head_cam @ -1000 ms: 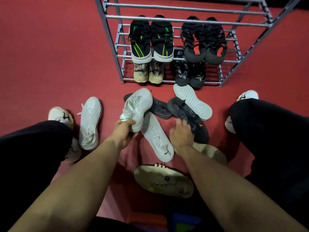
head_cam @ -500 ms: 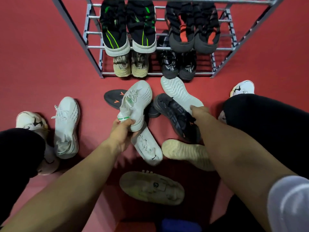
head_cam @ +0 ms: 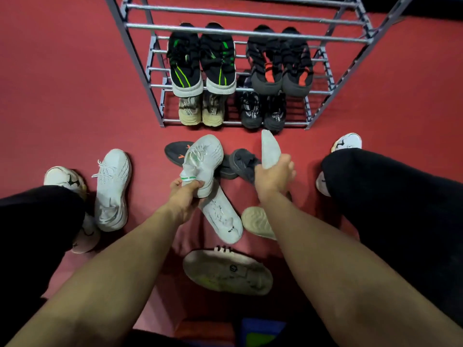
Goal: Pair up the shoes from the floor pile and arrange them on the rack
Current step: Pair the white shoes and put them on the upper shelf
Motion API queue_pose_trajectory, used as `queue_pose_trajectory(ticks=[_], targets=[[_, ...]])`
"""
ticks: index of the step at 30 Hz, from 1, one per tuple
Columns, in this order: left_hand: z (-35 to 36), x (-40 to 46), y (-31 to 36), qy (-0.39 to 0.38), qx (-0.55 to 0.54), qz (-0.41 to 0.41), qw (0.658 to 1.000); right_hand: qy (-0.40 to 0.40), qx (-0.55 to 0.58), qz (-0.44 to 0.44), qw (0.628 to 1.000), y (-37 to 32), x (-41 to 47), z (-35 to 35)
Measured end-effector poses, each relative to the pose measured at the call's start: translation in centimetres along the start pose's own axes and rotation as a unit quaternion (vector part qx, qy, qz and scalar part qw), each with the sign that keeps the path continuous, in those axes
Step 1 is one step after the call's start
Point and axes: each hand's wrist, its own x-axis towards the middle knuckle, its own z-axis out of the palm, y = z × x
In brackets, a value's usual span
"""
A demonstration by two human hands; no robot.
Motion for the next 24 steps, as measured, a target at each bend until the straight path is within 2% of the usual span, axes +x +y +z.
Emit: queue_pose_trajectory(ticks=[1,3,5,7,9,11,14,16,18,21,22,24], targets=[[-0.2,-0.4,-0.1,0.004,0.002,0.005,1.000,0.017,-0.080,-0.090,0.993,0.7,-1.9,-0.2],[-0.6,-1.3,-0.2,0.002,0.004,0.008,1.000,0.009,-0.227,-0.225,0.948,3.6,-5.2,0.0],[-1.2,-1.9,-0.6,-0.007,0.013,0.006,1.000,-0.025,-0.278,-0.295,0.914,7.1,-7.4,0.6],[-1.8,-2.1,-0.9,-0.014,0.020,0.002,1.000,-0.113,-0.268,-0.318,0.902,9.7,-8.7,0.7],[-2.0,-2.0,-1.1,-0.016,0.023,0.005,1.000,-0.239,-0.272,-0.269,0.892,11.2,-9.4,0.6],[-1.8,-2.1,-0.9,-0.033,0.027,-0.001,0.999,-0.290,-0.227,-0.217,0.904,11.1,-9.2,0.3],[-0.9,-2.5,-0.4,-0.039,0.024,-0.041,0.998,-0.214,-0.015,-0.088,0.973,8.8,-8.3,0.5],[-0.7,-1.9,-0.5,-0.034,0.036,-0.058,0.997,-0.151,0.104,0.047,0.982,8.0,-7.0,0.9],[-0.7,-1.5,-0.9,-0.016,0.051,-0.055,0.997,-0.147,0.155,0.185,0.959,8.1,-5.7,1.3],[-0.6,-1.1,-1.3,-0.008,0.044,-0.060,0.997,-0.253,0.274,0.335,0.865,8.1,-4.8,1.2],[-0.7,-1.0,-1.4,-0.014,0.045,-0.066,0.997,-0.274,0.295,0.356,0.843,8.1,-4.5,1.2],[-1.0,-0.9,-1.5,-0.023,0.044,-0.080,0.996,-0.293,0.297,0.359,0.835,8.2,-4.1,1.4]])
